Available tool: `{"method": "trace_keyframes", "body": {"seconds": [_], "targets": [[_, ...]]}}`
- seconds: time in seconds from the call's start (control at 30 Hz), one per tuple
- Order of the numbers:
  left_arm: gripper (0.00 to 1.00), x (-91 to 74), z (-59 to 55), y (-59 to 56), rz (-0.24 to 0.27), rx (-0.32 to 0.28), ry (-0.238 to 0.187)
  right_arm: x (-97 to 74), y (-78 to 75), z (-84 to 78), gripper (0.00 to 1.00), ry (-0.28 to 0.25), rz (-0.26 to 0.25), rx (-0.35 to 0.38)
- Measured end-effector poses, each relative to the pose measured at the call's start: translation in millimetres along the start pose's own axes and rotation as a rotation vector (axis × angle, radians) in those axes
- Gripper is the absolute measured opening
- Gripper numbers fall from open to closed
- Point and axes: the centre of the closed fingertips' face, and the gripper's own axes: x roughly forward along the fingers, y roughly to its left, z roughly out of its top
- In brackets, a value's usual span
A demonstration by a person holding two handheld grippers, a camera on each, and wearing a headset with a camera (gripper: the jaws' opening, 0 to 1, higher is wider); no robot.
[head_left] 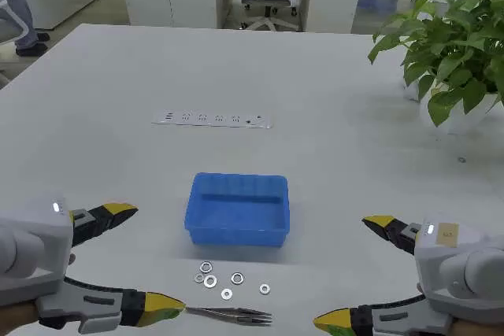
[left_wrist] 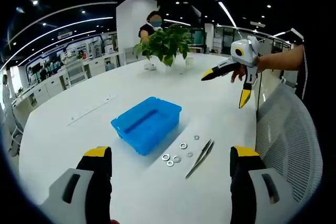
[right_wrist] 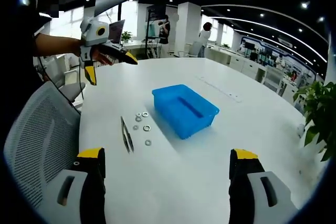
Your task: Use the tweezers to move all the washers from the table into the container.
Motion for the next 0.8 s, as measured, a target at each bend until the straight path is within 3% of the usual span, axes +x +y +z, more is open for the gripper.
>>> {"method": "trace_keyframes", "body": {"seconds": [0.8], "targets": [[0.99,-1.9,2.8,0.8,0.003,0.012,-0.006,-0.4,-0.3,2.0,0.99,-0.004,-0.001,-0.012]]}}
